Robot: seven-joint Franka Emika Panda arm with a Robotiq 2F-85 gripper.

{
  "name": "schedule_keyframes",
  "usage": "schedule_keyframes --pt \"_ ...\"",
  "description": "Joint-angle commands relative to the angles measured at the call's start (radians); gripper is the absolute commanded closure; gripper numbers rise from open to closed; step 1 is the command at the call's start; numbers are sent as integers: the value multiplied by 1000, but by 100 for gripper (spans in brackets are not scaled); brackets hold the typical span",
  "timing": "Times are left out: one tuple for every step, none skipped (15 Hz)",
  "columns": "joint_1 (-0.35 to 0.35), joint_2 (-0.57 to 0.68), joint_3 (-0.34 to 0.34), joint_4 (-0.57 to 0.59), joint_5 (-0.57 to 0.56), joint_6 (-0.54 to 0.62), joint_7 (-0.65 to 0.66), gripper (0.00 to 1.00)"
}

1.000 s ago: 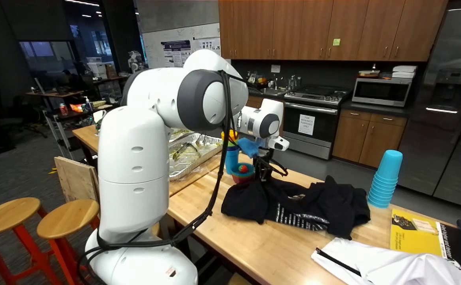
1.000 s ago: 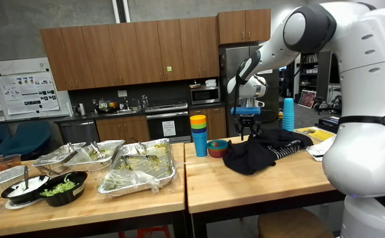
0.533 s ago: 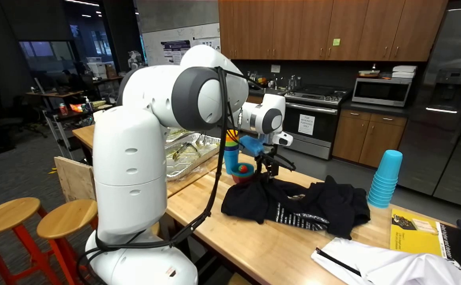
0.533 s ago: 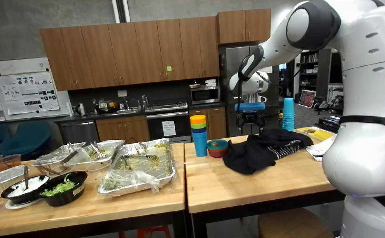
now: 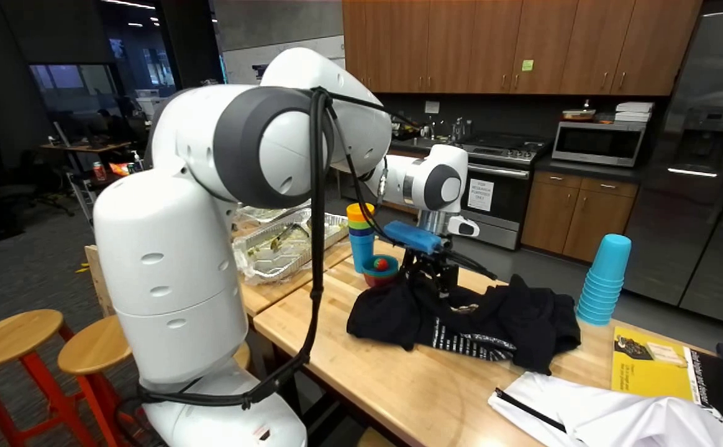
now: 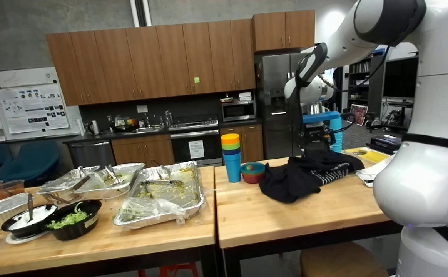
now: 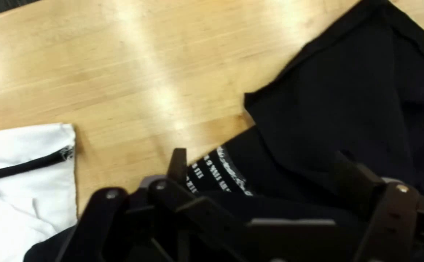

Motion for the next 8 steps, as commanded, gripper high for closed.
schedule_keyframes --pt "-37 -125 -26 -157 -48 51 -142 0" --pt "-46 -143 -32 -186 -48 61 -182 0" --pt "-51 -160 -36 -219 -48 71 -220 0" --pt "-53 -181 -39 -256 -53 82 -293 0" --pt "-54 -196 -42 -288 -43 88 -347 0" --pt "-51 -203 -41 -312 -58 81 -402 0" --pt "-48 -211 -40 -341 -61 89 -449 0" --pt "-53 -156 -39 -268 -38 62 -375 0"
